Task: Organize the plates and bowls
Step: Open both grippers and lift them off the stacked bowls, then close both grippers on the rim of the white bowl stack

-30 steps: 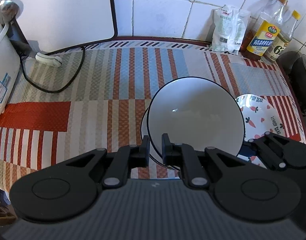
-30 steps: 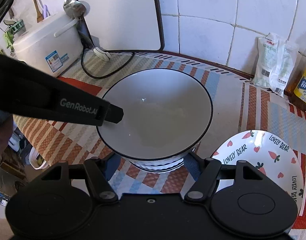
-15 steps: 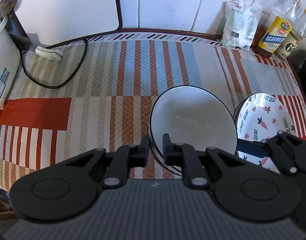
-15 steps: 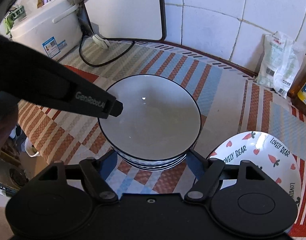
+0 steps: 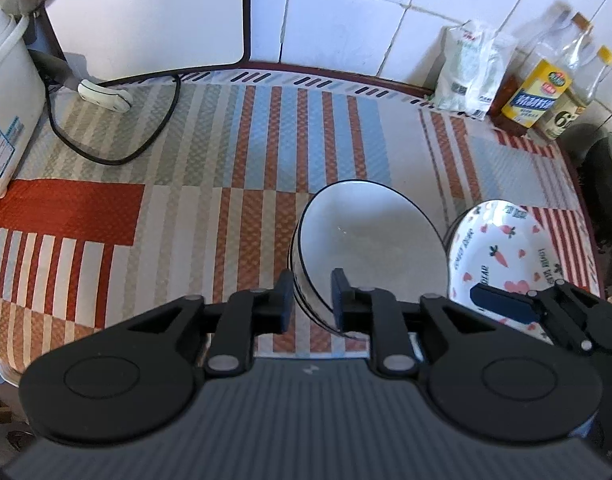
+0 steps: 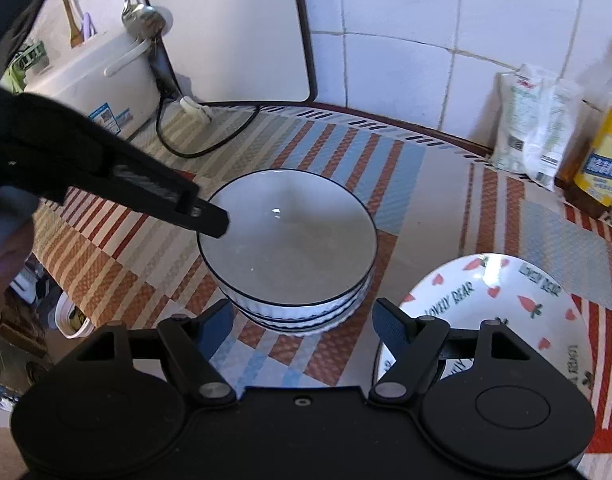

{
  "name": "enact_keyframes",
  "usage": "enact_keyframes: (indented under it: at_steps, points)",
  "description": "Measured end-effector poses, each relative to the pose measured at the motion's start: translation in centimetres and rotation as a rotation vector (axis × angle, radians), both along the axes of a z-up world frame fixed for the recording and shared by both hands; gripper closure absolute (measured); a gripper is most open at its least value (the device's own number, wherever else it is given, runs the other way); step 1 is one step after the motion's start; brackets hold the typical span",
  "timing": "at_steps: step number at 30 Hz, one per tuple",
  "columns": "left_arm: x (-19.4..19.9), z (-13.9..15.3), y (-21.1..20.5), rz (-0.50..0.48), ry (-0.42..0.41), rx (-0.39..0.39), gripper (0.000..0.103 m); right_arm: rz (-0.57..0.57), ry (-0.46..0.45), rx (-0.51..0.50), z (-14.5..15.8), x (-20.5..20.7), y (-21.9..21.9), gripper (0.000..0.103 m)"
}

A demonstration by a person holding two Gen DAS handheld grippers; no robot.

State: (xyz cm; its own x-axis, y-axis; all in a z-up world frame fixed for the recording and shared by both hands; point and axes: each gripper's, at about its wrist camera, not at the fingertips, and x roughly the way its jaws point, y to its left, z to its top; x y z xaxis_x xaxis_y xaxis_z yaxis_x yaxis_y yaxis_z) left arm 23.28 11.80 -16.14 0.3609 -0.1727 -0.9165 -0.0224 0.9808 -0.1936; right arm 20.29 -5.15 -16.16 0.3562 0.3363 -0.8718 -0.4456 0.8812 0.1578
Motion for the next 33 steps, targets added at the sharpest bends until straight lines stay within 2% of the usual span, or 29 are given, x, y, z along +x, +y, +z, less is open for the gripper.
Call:
enact_keyframes:
  at_steps: [6,12,17,24,29,33]
  points:
    - [-2.3,1.8,0.1,0.003,-0.014,-0.011,0.078,0.005,-0.016,-0.016,1.6,-1.3,-0.9,0.023]
    - [-5.0,3.5,0.0,0.01,-0.04,-0.033,0.071,0.047,-0.055,-0.034,3.5,-3.3,-1.3,0.022]
    - [-7.5,4.6,-0.2,0.013,-0.106,-0.08,0.07,0.09,-0.094,-0.055,4.6,-5.3,-1.2,0.022]
    - [-10.1,5.6,-1.1,0.021,-0.222,-0.141,0.062,0.13,-0.159,-0.069,5.5,-7.9,-1.3,0.021]
    - [-12.0,6.0,-1.9,0.026,-0.322,-0.101,0.059,0.127,-0.203,0.011,5.2,-9.0,-2.6,0.019]
    - [-13.2,6.0,-2.4,0.029,-0.393,-0.04,0.047,0.106,-0.241,0.091,4.4,-9.5,-3.6,0.017]
